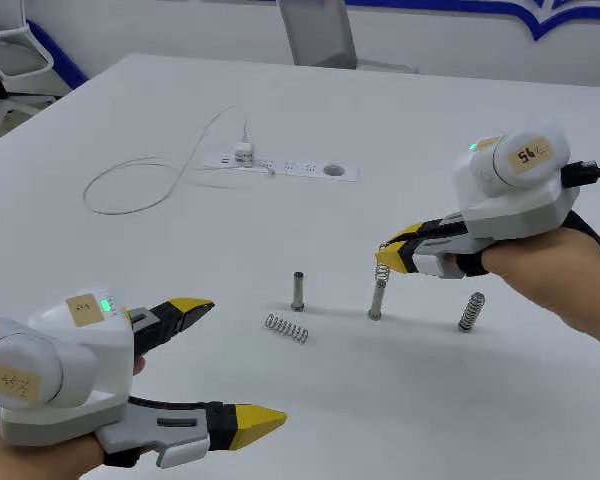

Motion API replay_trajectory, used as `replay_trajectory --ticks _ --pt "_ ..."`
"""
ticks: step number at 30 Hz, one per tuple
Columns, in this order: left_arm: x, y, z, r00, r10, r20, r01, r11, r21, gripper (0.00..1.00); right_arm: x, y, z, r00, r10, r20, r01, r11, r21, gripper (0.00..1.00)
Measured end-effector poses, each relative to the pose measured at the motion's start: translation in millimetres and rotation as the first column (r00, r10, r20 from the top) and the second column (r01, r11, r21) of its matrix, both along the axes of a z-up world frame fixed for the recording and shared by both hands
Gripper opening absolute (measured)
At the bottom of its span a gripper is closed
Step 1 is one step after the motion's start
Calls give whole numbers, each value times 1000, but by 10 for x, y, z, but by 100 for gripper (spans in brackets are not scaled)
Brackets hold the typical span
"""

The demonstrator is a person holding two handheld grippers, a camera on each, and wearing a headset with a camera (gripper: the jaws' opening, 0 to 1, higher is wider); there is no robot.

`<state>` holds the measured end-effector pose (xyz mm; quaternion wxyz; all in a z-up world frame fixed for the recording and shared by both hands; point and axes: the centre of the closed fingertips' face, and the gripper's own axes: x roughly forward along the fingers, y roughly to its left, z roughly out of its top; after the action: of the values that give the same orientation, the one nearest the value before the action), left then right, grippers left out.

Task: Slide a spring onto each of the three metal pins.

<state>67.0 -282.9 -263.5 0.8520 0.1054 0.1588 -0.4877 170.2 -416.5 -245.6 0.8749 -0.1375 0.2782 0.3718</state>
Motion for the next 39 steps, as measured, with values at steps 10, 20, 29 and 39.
replay_trajectory --ticks 10,20,29,39 --pt "-1 2 -24 1000 3 -8 -3 1000 2 86 7 -31 -118 1000 -14 -20 14 1000 8 12" --pt "1 1 -45 1000 1 -12 -1 1000 6 86 -1 -30 -361 998 -31 -58 31 1000 -4 12" --pt "-1 15 -53 1000 5 -16 -5 1000 4 86 10 -23 -544 994 -36 -99 33 999 -26 12" --pt "-17 28 -55 1000 8 -17 -8 1000 4 86 -19 -19 -609 994 -33 -109 28 999 -43 15"
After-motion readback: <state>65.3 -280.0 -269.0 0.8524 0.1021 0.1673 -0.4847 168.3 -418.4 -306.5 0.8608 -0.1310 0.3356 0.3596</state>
